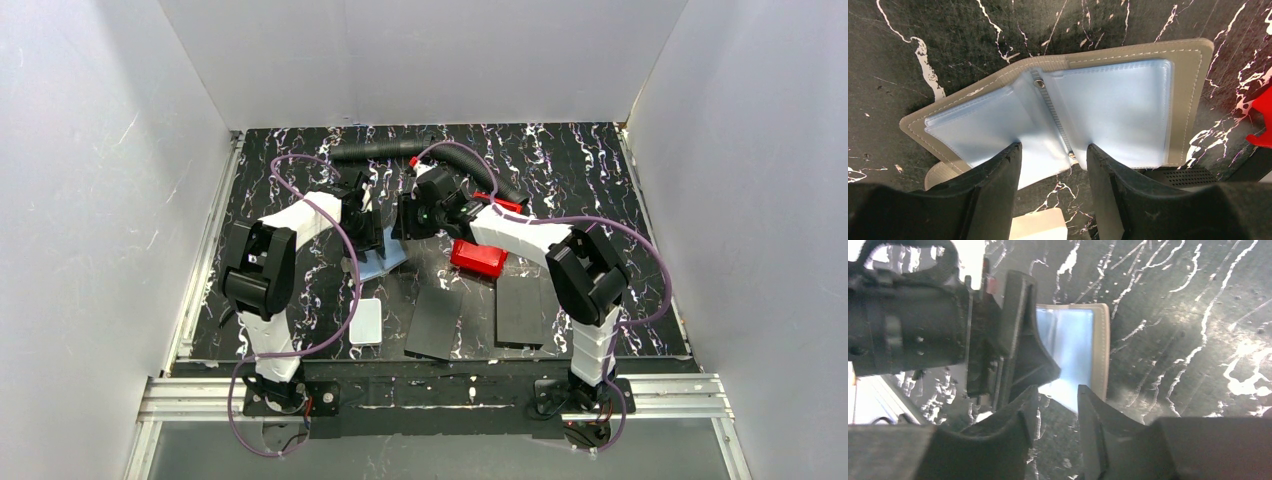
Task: Put the credit cards into the card holder
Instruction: Open the card holder at the center of the board.
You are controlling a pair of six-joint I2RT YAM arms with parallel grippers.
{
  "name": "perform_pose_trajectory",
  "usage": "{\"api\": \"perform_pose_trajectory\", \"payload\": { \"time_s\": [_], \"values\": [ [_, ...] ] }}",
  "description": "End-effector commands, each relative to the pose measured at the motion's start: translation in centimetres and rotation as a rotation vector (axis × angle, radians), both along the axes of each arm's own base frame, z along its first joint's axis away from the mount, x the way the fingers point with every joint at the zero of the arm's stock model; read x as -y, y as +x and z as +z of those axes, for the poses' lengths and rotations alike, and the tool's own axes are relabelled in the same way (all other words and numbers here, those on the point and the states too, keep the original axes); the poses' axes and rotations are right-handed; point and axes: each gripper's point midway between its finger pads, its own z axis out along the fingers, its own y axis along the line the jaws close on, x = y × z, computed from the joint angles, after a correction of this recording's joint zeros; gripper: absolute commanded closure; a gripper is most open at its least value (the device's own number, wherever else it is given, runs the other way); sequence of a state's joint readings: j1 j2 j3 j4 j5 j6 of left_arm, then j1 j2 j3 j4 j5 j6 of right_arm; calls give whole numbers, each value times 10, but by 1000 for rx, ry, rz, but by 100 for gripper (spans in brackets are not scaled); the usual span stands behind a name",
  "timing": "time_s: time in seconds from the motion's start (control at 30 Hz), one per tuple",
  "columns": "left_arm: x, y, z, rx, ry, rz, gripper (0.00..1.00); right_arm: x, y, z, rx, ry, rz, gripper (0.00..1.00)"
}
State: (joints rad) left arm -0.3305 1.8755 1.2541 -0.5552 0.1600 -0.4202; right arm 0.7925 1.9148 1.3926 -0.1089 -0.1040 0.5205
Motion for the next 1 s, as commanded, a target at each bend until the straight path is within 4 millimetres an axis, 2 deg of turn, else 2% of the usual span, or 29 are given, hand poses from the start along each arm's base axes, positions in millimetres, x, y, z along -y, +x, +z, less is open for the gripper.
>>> {"api": "perform_pose_trajectory", "payload": {
  "time_s": [0.0,0.03,0.1,0.23,0.5,0.63,0.8,0.97],
  "values": [
    [-21,-16,-27,-75,114,-4,49,-19,-3,26,0,126,30,71],
    [-21,-16,-27,-76,112,-3,49,-19,-3,22,-4,126,28,80],
    [-20,-17,-27,-78,111,-3,49,-19,-2,15,-12,115,23,88],
    [-21,-17,-27,-75,112,-6,49,-21,1,-1,-23,90,28,99],
    [-19,-16,-25,-67,105,-29,45,-26,2,-43,-62,50,46,99],
    [-15,-16,-21,-68,82,-50,43,-12,2,-65,-58,0,14,99],
    [-17,-15,-6,-34,77,-89,38,8,-3,-92,-63,-84,-14,99],
    [-13,-24,3,-45,27,-95,40,15,-7,-103,-77,-98,-19,99]
  ]
}}
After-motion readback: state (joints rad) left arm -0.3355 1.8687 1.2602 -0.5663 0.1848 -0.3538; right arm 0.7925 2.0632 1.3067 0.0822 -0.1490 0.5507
